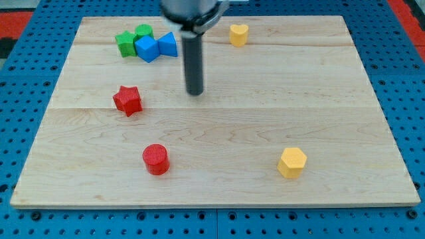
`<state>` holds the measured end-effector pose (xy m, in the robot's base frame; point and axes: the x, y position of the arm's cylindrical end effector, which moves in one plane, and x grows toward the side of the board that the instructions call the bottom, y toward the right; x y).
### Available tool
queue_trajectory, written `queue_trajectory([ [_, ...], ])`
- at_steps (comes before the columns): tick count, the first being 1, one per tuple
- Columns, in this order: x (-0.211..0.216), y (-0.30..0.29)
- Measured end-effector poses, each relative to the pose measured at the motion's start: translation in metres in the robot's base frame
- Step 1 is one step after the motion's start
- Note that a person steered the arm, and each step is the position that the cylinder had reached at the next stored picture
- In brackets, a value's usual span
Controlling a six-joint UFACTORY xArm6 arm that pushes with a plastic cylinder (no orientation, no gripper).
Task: Push red star to the center
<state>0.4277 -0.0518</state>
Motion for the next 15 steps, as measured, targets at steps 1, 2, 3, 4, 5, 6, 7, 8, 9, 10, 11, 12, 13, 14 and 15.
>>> queue_trajectory([
  [1,0.061,-0.024],
  [2,0.076,-0.095],
  [3,0.075,-0.162],
  [4,0.063,-0.17],
  [5,0.039,-0.136],
  [6,-0.003,-0.112],
  [7,-0.037,-0.129],
  [8,-0.043,-0.132],
  [9,-0.024,-0.129],
  [10,-0.021,-0.095],
  [11,-0.03,-0.067],
  [12,-0.035,-0.046],
  [13,-0.043,-0.028],
  [14,-0.024,0.0],
  [15,-0.021,0.026],
])
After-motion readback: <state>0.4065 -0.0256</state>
